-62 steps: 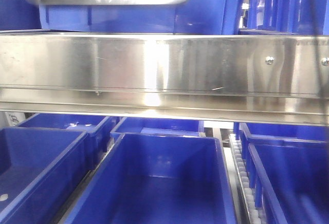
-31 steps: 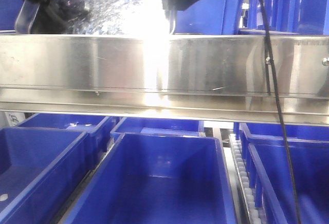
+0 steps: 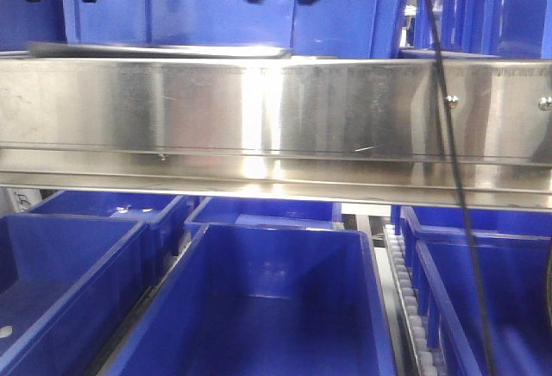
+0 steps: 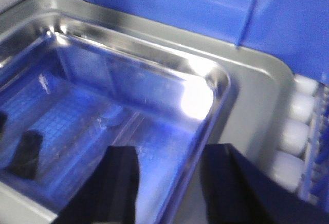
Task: Stack silver trays without gaps
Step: 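Open both grippers and lift them off the stacked trays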
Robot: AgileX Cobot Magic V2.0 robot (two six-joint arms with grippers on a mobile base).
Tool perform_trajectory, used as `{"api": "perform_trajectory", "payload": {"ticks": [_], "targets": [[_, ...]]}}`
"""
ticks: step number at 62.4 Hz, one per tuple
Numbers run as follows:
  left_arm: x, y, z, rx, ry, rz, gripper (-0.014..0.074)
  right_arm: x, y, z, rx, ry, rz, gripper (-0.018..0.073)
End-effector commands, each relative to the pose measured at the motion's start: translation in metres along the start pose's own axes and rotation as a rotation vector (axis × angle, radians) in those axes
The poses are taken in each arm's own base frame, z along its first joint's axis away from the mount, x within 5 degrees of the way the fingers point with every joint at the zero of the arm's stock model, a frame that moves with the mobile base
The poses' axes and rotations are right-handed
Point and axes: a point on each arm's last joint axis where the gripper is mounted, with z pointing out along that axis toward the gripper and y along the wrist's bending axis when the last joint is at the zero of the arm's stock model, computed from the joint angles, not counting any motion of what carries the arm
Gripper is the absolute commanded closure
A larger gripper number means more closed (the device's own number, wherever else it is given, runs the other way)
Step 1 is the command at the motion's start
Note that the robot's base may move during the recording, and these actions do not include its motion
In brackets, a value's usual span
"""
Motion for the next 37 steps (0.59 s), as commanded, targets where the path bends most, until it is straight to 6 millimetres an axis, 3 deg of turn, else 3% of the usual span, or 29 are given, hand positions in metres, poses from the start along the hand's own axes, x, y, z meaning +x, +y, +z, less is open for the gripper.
{"api": "perform_trajectory", "payload": {"ticks": [1,7,15,27,37], "targets": [[-0.003,0.0,-0.006,0.0,-0.014,0.004,0.0284,-0.004,0.0,-0.003,0.001,-0.017,-0.02,0.0408],[-0.002,-0.002,-0.01,0.023,-0.007,-0.024,0.0374,-0.006,0.0,-0.005,-0.001,-0.023,-0.018,0.0508],[-0.004,-0.003,-0.021,0.046,-0.032,-0.049,0.0629,-0.011,0.001,-0.014,-0.02,-0.053,-0.013,0.0654],[-0.014,-0.002,-0.057,0.068,-0.166,-0.021,0.0592,-0.031,0.002,-0.044,-0.092,-0.194,-0.038,0.0637],[-0.022,0.002,-0.111,0.08,-0.363,-0.03,0.0592,-0.043,0.001,-0.066,-0.109,-0.285,-0.085,0.0637]]}}
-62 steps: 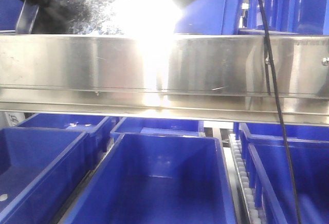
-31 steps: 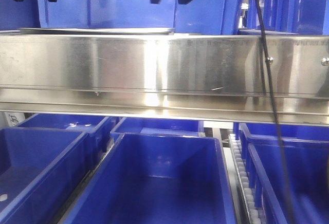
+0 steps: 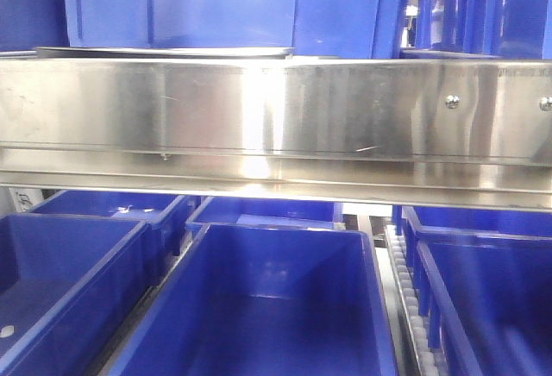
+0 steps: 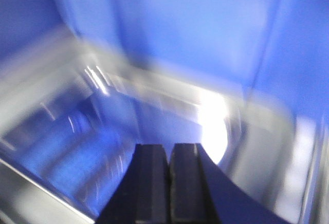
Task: Stack silver trays without gaps
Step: 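Open both grippers and lift them off the stacked trays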
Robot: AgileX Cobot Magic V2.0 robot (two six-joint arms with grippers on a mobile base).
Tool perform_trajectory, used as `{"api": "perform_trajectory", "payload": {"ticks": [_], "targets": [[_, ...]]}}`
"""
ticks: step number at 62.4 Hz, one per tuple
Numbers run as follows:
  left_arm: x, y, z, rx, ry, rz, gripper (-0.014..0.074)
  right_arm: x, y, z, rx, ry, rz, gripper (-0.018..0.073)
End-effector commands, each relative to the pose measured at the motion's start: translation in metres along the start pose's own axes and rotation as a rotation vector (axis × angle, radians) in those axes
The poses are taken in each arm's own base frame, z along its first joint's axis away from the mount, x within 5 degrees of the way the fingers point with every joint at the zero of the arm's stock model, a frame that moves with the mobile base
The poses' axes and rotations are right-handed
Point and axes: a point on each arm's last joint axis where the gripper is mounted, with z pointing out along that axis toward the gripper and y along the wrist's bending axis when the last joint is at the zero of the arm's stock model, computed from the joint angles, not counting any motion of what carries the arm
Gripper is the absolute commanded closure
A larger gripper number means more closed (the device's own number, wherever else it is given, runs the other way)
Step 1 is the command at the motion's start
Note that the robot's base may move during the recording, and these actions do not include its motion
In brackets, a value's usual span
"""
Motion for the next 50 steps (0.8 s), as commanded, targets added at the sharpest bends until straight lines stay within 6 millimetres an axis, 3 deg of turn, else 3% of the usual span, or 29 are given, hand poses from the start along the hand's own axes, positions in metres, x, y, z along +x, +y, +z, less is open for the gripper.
{"api": "perform_trajectory", "payload": {"ticks": [1,9,18,33,44,50], "targets": [[-0.015,-0.002,-0.037,0.02,-0.155,-0.001,0.0592,-0.015,0.001,-0.015,-0.024,-0.081,-0.049,0.0637],[-0.013,0.0,-0.083,0.025,-0.319,0.045,0.0592,-0.018,0.002,-0.018,-0.036,-0.098,-0.049,0.0637],[0.02,0.002,-0.116,0.03,-0.466,0.06,0.0592,-0.018,0.002,-0.018,-0.04,-0.101,-0.05,0.0637],[0.104,0.005,-0.14,0.038,-0.745,0.089,0.0592,-0.022,0.007,-0.019,-0.094,-0.147,-0.051,0.0637],[0.158,0.007,-0.142,0.038,-0.716,0.092,0.0592,-0.026,0.013,-0.02,-0.153,-0.196,-0.053,0.0637],[0.174,0.008,-0.15,0.034,-0.745,0.091,0.0592,-0.028,0.015,-0.021,-0.177,-0.216,-0.054,0.0637]]}}
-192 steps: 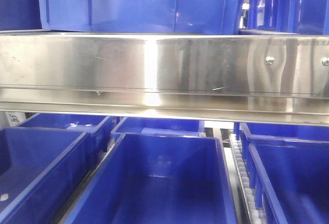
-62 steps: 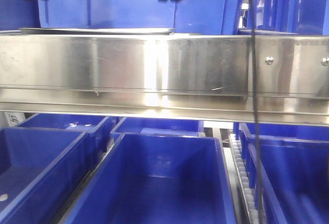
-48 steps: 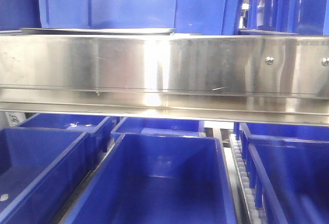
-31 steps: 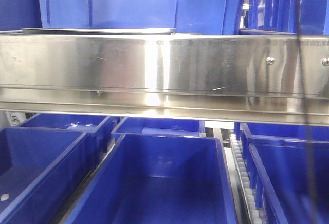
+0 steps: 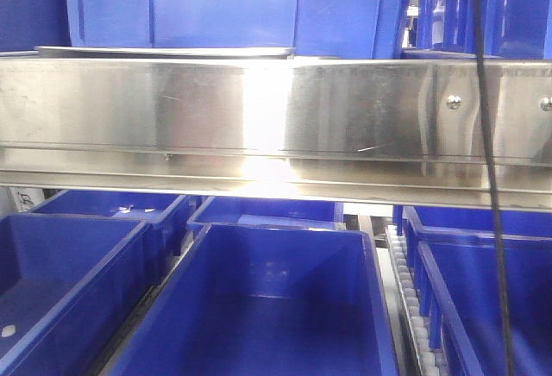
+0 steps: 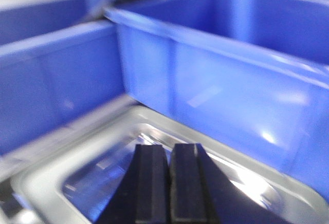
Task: Stack silver trays without gaps
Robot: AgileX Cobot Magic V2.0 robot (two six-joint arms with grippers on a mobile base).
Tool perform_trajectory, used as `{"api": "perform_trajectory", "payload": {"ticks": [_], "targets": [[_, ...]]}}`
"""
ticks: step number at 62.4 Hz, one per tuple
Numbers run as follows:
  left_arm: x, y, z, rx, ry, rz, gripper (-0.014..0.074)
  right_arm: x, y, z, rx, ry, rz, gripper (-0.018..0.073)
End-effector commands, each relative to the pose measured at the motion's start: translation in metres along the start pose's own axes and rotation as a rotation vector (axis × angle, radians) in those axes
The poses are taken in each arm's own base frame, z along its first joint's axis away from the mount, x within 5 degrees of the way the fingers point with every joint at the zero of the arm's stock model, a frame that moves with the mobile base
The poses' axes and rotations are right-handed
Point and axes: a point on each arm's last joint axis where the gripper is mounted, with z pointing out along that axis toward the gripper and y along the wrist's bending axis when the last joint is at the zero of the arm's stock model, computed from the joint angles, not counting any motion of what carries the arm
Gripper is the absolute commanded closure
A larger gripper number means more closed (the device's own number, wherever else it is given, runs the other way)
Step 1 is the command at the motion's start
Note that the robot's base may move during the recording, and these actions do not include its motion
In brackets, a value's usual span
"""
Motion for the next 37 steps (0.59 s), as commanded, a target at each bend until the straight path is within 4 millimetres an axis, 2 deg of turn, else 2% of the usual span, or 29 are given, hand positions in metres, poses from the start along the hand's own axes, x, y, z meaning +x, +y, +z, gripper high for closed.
{"api": "perform_trajectory", "payload": {"ticks": [1,15,27,37], "targets": [[0.001,0.0,-0.013,0.0,-0.058,0.007,0.0592,-0.01,0.004,-0.005,-0.038,-0.054,-0.023,0.0637],[0.0,0.0,-0.03,-0.005,-0.064,0.083,0.0592,-0.01,0.005,-0.005,-0.049,-0.063,-0.023,0.0637],[0.029,0.0,-0.028,-0.005,0.119,0.089,0.0592,-0.011,0.005,-0.005,-0.054,-0.068,-0.023,0.0637],[0.047,-0.002,-0.035,-0.001,0.048,0.092,0.0592,-0.011,0.006,-0.005,-0.059,-0.072,-0.023,0.0637]]}}
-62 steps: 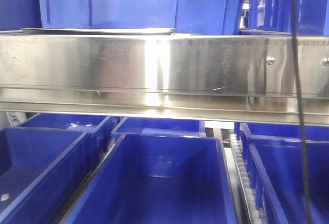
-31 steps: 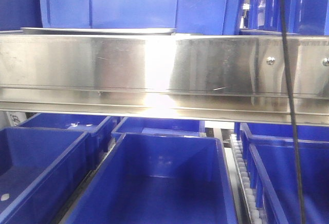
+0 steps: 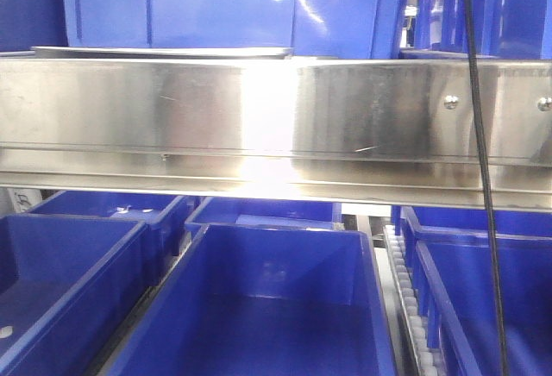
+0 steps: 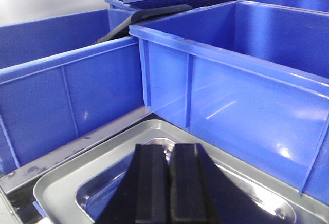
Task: Stack silver trays without gaps
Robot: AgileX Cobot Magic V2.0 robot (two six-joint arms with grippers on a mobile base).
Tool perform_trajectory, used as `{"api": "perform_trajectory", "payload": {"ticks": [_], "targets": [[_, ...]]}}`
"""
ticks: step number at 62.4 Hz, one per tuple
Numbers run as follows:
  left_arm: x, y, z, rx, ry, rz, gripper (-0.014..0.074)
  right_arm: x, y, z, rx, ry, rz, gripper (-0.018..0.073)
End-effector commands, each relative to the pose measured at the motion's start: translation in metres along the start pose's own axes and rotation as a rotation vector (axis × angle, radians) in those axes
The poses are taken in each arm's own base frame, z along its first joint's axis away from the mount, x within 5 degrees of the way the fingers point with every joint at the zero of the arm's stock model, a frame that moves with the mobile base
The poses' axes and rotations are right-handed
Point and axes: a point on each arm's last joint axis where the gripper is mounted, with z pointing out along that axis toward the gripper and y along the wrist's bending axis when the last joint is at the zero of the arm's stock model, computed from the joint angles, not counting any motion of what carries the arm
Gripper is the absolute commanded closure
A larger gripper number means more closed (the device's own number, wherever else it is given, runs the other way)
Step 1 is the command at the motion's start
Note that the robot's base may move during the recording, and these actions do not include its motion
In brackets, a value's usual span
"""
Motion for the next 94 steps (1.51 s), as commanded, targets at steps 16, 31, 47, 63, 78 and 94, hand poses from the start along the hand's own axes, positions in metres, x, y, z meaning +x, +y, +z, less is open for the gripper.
{"api": "perform_trajectory", "payload": {"ticks": [16,31,47,63,78,94], "targets": [[0.046,0.005,-0.035,-0.22,-0.244,-0.092,0.0592,-0.009,0.003,-0.004,-0.027,-0.045,-0.023,0.0637],[0.073,0.002,-0.041,-0.243,-0.2,-0.176,0.0592,-0.009,0.003,-0.004,-0.027,-0.045,-0.023,0.0637],[0.076,0.002,-0.041,-0.241,-0.178,-0.192,0.0592,-0.011,0.005,-0.005,-0.049,-0.064,-0.024,0.0637],[0.088,0.0,-0.039,-0.234,-0.032,-0.104,0.0592,-0.011,0.005,-0.005,-0.049,-0.064,-0.024,0.0637],[0.084,0.001,-0.04,-0.236,-0.068,-0.096,0.0592,-0.011,0.005,-0.005,-0.051,-0.066,-0.024,0.0637],[0.08,0.0,-0.04,-0.217,-0.119,-0.11,0.0592,-0.011,0.005,-0.005,-0.051,-0.066,-0.024,0.0637]]}}
